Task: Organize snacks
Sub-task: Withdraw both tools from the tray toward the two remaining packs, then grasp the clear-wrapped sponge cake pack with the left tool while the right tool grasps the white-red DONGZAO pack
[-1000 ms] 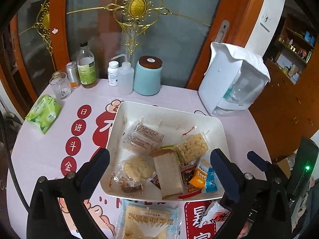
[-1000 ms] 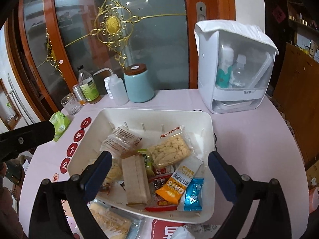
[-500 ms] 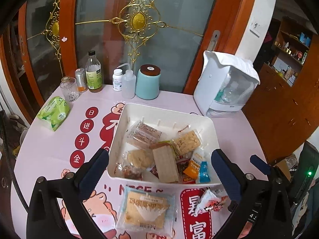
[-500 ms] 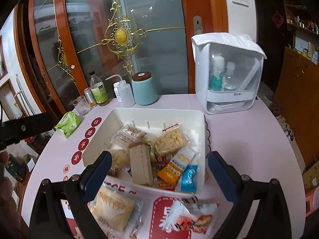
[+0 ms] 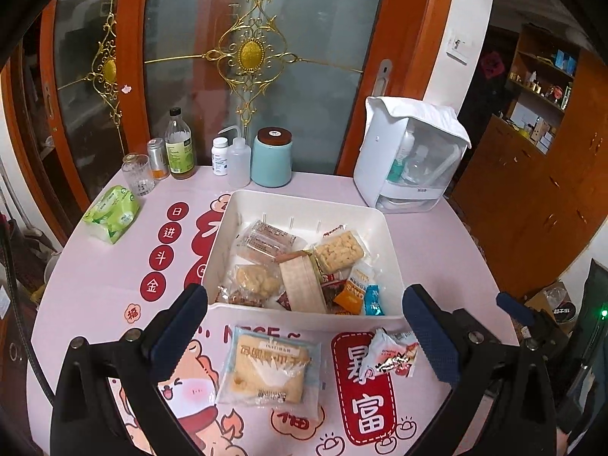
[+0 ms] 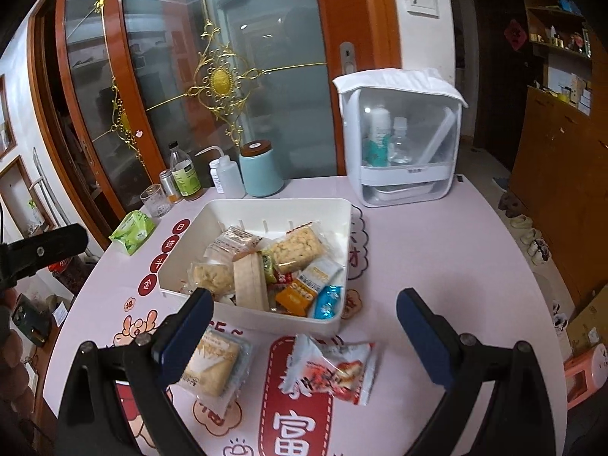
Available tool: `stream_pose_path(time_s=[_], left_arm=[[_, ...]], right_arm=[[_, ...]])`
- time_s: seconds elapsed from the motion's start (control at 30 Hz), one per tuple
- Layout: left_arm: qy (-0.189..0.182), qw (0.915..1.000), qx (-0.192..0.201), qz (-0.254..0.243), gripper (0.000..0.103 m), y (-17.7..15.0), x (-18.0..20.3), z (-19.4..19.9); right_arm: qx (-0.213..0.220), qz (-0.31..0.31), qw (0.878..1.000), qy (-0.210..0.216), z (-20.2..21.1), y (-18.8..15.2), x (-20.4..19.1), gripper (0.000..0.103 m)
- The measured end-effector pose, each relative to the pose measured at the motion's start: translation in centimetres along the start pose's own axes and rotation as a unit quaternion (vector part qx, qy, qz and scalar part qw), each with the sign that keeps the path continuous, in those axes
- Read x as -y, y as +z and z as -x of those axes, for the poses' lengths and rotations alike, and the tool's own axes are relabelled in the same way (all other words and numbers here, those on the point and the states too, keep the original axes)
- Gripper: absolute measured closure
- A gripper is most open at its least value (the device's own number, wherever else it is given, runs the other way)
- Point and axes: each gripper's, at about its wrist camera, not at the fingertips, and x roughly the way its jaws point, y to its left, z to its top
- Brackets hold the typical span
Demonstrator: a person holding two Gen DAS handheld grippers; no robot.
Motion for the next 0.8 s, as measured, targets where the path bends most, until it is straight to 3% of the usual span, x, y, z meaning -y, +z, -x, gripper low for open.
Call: stream_pose_path(time_s=[0.2, 0.4, 0.67, 0.8], left_arm=[[0.000, 1.0000, -0.001, -0.001, 0.001, -1.2, 0.4, 1.1], [0.010, 0.9998, -0.019, -0.007, 0.001, -2.9, 0.2, 0.7], [0.022, 0.9969, -0.072, -0.023, 0.001, -5.9, -0.3, -2.5], [0.028, 0.9921, -0.119, -0.028, 0.001, -7.7, -0.9, -5.5]], right_arm=[[-0.008, 0.007, 1.000, -0.013, 0.5, -1.4, 1.3, 0.005], [-0.043, 0.048, 0.998, -0.021, -0.3, -3.7, 1.3, 0.005], [-0.067, 0.120, 0.990, -0.026, -1.9, -6.1, 0.2, 0.005], [-0.087, 0.159, 0.983, -0.021, -3.6, -7.4, -0.4, 0.006]])
